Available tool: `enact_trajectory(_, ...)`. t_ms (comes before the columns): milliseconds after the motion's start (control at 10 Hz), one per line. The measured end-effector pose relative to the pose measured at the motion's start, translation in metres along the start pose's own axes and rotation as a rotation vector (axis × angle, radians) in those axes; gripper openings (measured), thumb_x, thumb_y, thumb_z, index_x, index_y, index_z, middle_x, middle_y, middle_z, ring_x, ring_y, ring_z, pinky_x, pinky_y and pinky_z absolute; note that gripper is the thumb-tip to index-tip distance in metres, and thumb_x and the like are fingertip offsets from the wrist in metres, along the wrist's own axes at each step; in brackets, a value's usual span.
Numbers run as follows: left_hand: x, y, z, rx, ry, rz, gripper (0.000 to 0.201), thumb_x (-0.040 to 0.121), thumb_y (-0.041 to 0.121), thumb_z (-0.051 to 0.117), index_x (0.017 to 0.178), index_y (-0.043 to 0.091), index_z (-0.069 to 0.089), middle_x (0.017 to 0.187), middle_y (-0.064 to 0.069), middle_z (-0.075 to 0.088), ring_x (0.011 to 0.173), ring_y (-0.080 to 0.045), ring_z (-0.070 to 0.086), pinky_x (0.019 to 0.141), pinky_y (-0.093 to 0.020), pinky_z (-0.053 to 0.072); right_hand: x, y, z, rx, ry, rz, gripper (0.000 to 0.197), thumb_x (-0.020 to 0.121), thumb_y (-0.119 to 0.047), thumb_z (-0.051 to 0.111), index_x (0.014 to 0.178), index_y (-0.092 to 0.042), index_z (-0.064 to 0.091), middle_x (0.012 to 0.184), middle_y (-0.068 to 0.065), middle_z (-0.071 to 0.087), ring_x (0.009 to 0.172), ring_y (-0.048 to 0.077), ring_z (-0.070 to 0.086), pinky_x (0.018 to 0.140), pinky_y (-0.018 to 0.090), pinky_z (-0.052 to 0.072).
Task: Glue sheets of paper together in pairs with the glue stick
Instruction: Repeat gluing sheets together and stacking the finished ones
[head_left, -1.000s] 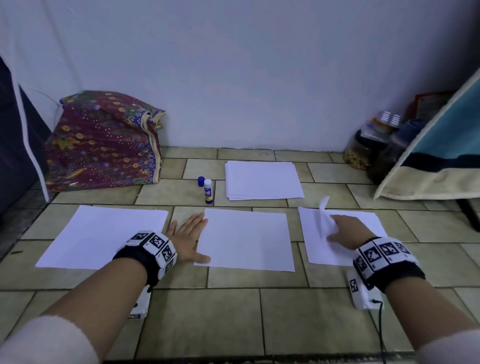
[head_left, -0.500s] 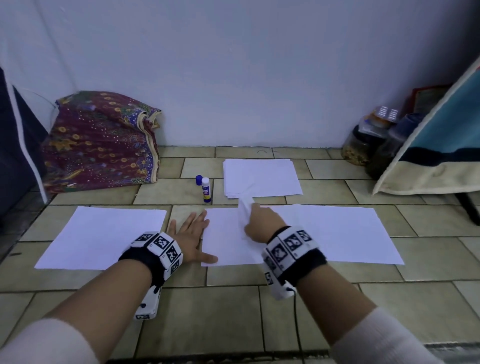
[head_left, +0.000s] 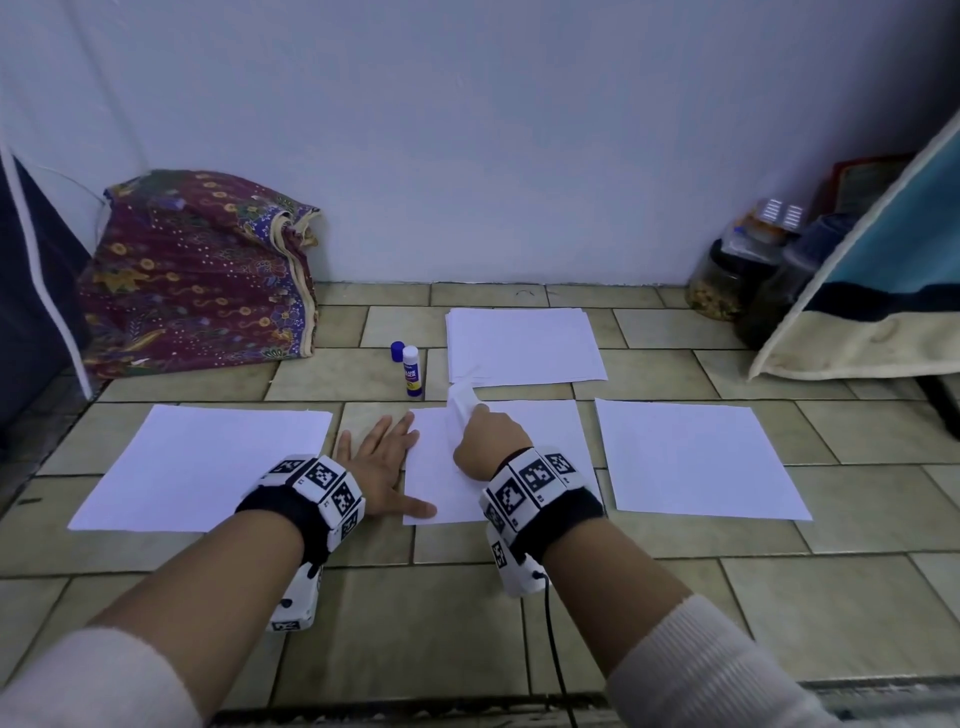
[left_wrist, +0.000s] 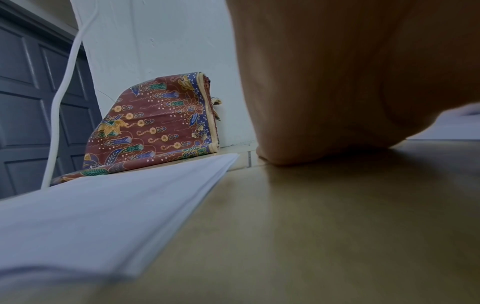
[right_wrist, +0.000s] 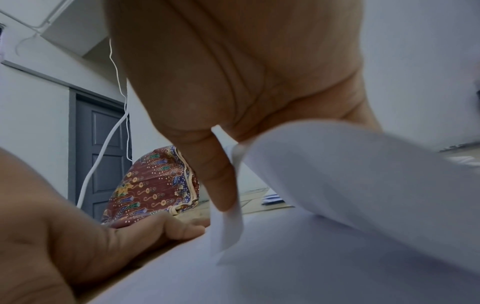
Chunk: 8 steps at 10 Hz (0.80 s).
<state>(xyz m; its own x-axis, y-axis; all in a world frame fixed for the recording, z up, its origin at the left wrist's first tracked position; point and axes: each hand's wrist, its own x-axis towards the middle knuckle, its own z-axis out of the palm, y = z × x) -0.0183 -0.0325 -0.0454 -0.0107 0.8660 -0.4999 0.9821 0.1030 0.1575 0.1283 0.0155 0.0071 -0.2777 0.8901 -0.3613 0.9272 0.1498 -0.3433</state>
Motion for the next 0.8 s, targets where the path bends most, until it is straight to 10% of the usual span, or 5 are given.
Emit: enact_trajectory(800, -0.0026, 0.0015, -0.0038, 0.009, -0.027, -0.007, 0.107, 0.082, 0.065, 0.057, 0.153, 0.019, -0.009, 0.155, 0.011, -0.028, 0.144, -0.012, -0.025, 0.117, -0.05, -0.01, -0.0041, -0.0032, 0.0047, -0.016, -0.029, 0.015, 0.038, 0.093, -0.015, 0.046, 0.129, -0.004, 0.038, 0.127, 0.015, 0.053, 0.118, 0.029, 0.052, 0.106, 0.041, 0.038)
